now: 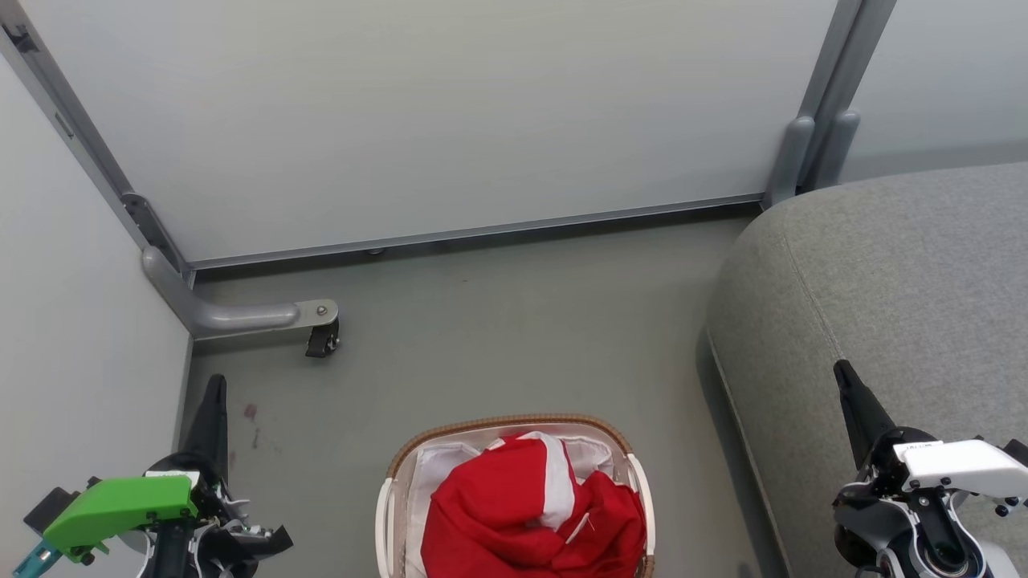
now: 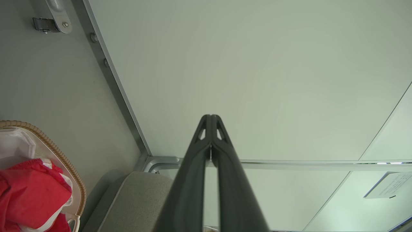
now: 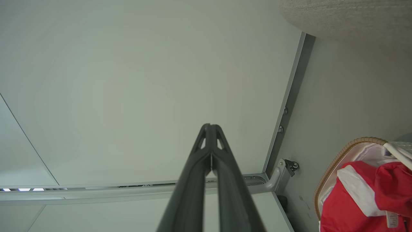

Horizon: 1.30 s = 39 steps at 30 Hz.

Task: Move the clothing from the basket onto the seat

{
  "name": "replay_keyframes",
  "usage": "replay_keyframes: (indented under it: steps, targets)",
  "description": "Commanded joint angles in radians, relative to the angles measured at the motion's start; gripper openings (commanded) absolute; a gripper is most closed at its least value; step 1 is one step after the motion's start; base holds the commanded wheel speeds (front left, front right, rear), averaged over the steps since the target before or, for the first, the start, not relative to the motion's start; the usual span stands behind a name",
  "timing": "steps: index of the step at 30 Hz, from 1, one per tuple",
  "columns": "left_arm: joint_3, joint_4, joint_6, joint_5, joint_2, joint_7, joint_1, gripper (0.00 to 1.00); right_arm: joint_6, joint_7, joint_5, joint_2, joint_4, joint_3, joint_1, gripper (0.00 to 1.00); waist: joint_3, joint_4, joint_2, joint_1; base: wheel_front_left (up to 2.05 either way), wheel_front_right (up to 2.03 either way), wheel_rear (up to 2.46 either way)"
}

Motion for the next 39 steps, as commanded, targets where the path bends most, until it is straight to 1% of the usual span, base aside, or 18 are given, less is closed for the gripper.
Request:
replay_keyframes:
  steps: [1, 39]
  targets:
    - [0.0, -0.001, -0.005, -0.003, 0.005, 0.002, -0.01, 0.0, 0.0, 0.002, 0.003, -0.006, 0.002, -0.002, -0.008, 0.0, 0.0, 0.0, 0.0, 0.0, 0.0, 0.0, 0.0]
    - [0.0, -0.001, -0.005, -0.003, 0.005, 0.002, -0.01, 0.0, 0.0, 0.002, 0.003, -0.006, 0.002, -0.002, -0.008, 0.0, 0.0, 0.0, 0.0, 0.0, 0.0, 0.0, 0.0]
